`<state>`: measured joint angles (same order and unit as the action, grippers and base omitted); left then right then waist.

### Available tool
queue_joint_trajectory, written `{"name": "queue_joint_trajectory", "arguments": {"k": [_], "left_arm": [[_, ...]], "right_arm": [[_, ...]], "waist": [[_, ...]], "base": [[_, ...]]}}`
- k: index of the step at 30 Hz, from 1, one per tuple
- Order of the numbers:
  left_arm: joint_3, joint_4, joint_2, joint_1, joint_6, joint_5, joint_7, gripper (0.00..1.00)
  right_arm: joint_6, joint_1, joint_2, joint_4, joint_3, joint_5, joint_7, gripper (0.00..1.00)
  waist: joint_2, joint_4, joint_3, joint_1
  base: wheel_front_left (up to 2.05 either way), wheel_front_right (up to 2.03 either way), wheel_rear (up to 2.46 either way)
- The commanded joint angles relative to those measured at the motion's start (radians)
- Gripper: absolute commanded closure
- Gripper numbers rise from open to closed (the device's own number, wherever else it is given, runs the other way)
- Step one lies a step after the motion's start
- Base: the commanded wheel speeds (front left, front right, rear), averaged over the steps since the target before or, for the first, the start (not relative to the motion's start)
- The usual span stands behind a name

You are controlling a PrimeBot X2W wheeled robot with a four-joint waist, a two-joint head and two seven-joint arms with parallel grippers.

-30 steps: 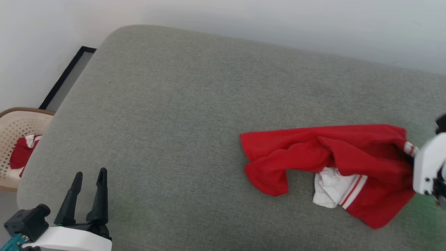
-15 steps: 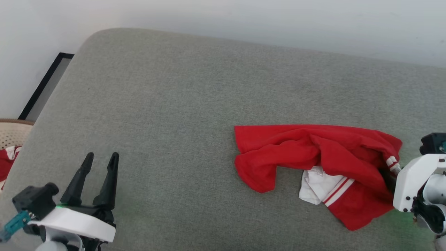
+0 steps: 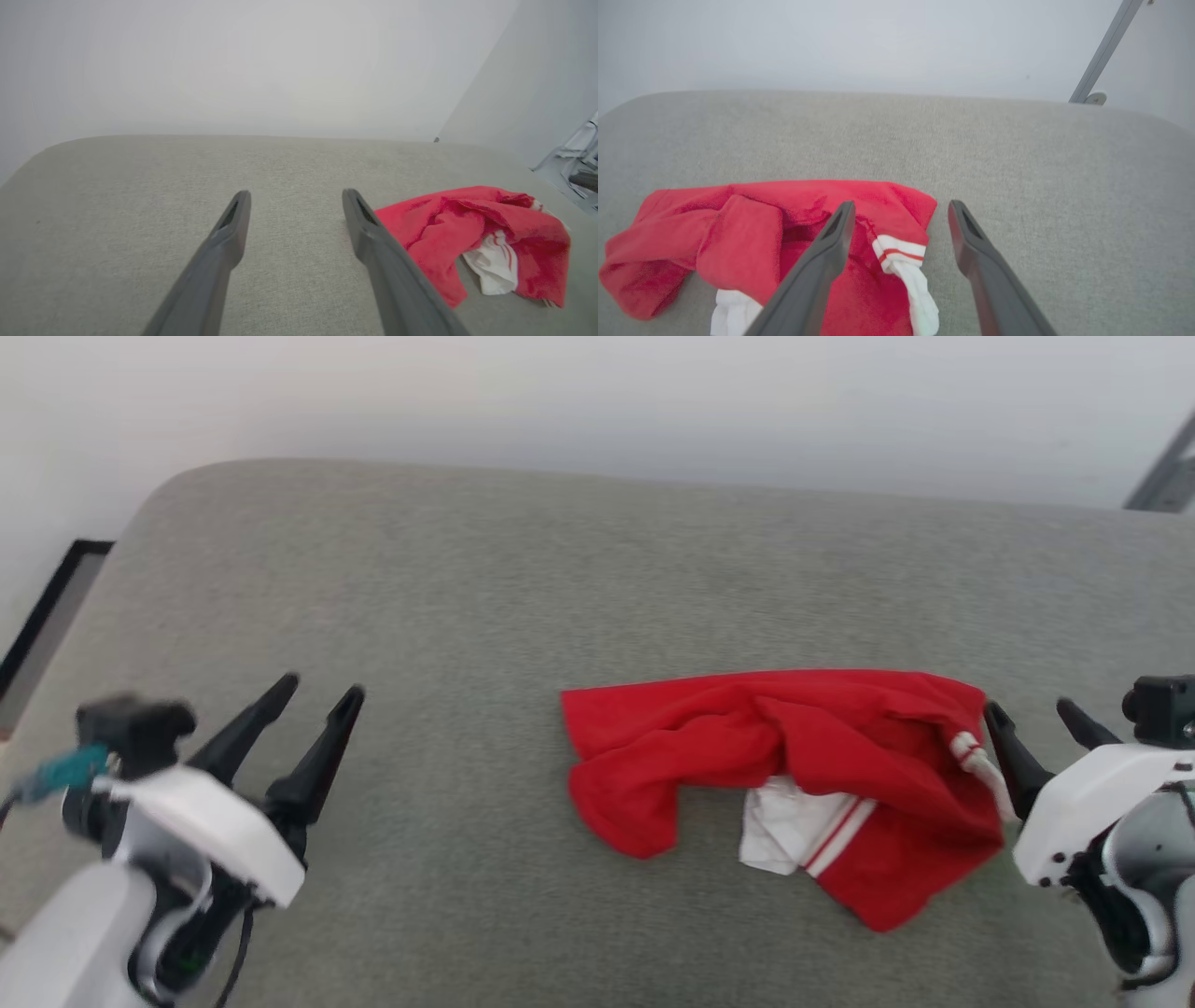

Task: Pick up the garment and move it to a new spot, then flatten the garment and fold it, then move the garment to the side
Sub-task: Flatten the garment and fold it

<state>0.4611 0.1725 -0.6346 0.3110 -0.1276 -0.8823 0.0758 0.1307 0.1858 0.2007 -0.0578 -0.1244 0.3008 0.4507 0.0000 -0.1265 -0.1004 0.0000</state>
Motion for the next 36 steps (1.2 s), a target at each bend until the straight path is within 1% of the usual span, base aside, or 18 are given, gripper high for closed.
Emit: {"name": "queue_joint_trajectory", "arguments": {"k": [1,4,7,12,17,22,25,27,28,31,36], "left_arm": [[0.011,-0.005,-0.006,0.026,-0.004,-0.009,-0.016,0.0],[0.057,-0.01,-0.031,0.089,-0.004,-0.03,-0.091,0.0],[0.103,-0.015,-0.044,0.152,-0.004,-0.055,-0.164,0.0],[0.194,-0.017,-0.056,0.254,-0.003,-0.085,-0.285,0.0],[0.289,-0.007,-0.047,0.343,-0.003,-0.107,-0.412,0.0],[0.37,0.027,-0.042,0.404,-0.003,-0.135,-0.514,0.0],[0.41,0.064,-0.04,0.424,-0.003,-0.16,-0.578,0.0],[0.421,0.075,-0.038,0.428,-0.004,-0.166,-0.599,0.0],[0.443,0.11,-0.036,0.429,-0.003,-0.189,-0.651,0.0],[0.471,0.158,-0.032,0.438,-0.002,-0.199,-0.714,0.0],[0.511,0.25,-0.013,0.456,-0.002,-0.151,-0.726,0.0]], "right_arm": [[0.0,-0.012,-0.008,0.013,0.005,-0.016,-0.025,0.0],[0.0,-0.021,-0.036,0.04,0.018,-0.058,-0.124,0.0],[0.0,-0.037,-0.062,0.053,0.04,-0.096,-0.23,0.0],[0.0,-0.062,-0.099,0.036,0.093,-0.156,-0.386,0.0],[0.0,-0.07,-0.127,0.005,0.115,-0.208,-0.521,0.0],[0.0,-0.062,-0.147,-0.016,0.124,-0.233,-0.643,0.0],[0.0,-0.062,-0.151,-0.028,0.124,-0.234,-0.678,0.0],[0.0,-0.061,-0.151,-0.033,0.123,-0.224,-0.687,0.0],[0.0,-0.057,-0.151,-0.044,0.123,-0.2,-0.698,0.0],[0.0,-0.05,-0.151,-0.057,0.123,-0.182,-0.709,0.0],[0.0,-0.03,-0.151,-0.069,0.15,-0.169,-0.715,0.0]], "waist": [[0.0,0.025,0.004,0.0],[0.0,0.06,0.005,0.0],[0.0,0.096,0.002,0.0],[0.0,0.153,-0.013,0.0],[0.0,0.204,-0.035,0.0],[0.0,0.249,-0.06,0.0],[0.0,0.274,-0.078,0.0],[0.0,0.281,-0.084,0.0],[0.0,0.293,-0.097,0.0],[0.0,0.307,-0.117,0.0],[0.0,0.319,-0.142,0.0]], "base": [[0.0,0.0,0.0],[0.0,0.0,0.0],[0.0,0.0,0.0],[0.0,0.0,0.0],[0.0,0.0,0.0],[0.0,0.0,0.0],[0.0,0.0,0.0],[0.0,0.0,0.0],[0.0,0.0,0.0],[0.0,0.0,0.0],[0.0,0.0,0.0]]}}
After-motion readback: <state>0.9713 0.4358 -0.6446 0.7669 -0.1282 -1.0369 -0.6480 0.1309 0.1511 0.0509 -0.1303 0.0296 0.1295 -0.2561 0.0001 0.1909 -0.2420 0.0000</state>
